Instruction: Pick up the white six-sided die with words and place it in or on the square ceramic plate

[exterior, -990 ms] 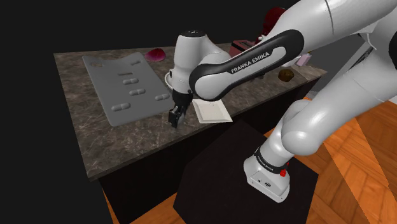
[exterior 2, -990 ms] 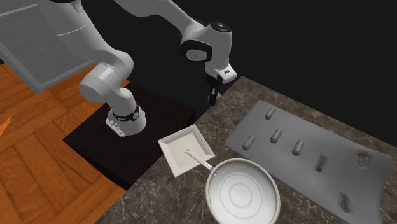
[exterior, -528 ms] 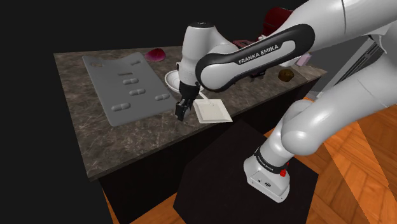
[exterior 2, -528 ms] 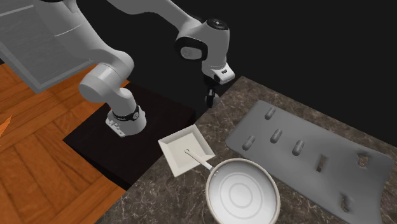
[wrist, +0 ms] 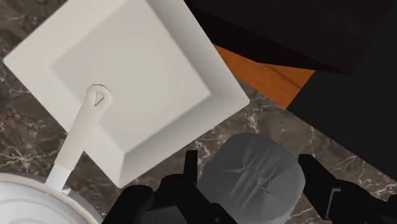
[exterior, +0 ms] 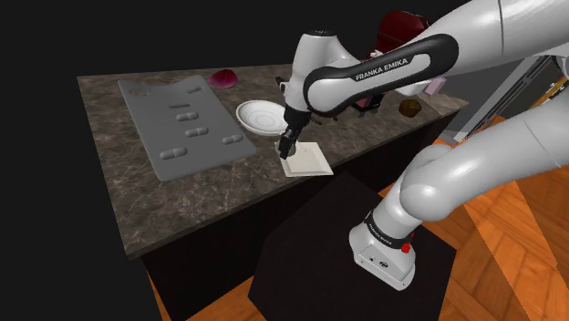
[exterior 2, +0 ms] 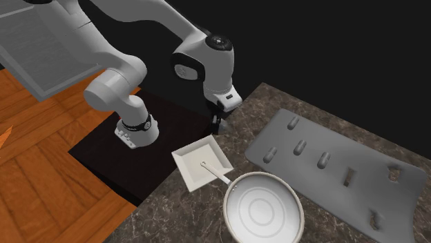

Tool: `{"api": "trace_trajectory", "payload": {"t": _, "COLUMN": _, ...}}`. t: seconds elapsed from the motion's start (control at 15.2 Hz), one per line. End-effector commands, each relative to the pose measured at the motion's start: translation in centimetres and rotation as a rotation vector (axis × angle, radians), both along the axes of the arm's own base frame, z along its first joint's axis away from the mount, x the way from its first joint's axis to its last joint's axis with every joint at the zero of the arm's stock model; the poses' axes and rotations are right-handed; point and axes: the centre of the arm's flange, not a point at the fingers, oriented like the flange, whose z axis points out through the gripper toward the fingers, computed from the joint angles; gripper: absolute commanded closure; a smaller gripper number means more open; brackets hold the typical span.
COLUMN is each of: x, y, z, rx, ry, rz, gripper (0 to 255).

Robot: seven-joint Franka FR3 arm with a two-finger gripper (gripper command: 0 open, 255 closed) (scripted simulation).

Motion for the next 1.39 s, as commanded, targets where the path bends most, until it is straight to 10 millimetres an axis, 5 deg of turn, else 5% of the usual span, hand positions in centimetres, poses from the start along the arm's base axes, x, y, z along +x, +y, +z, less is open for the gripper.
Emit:
{"api": "trace_trajectory", "payload": {"t": 0.0, "x": -0.2, "y": -2.6, "z": 0.0, "rx": 0.0, "ry": 0.0, "rz": 0.002, "gripper": 255}}
{"api": "trace_trajectory", "payload": {"t": 0.46, "x": -0.4, "y": -11.8, "z": 0.0, "rx": 0.0, "ry": 0.0, "rz": 0.002, "gripper": 255}}
{"api": "trace_trajectory", "payload": {"t": 1.32, "x": -0.4, "y": -11.8, "z": -7.0, "rx": 0.0, "ry": 0.0, "rz": 0.002, "gripper": 255}}
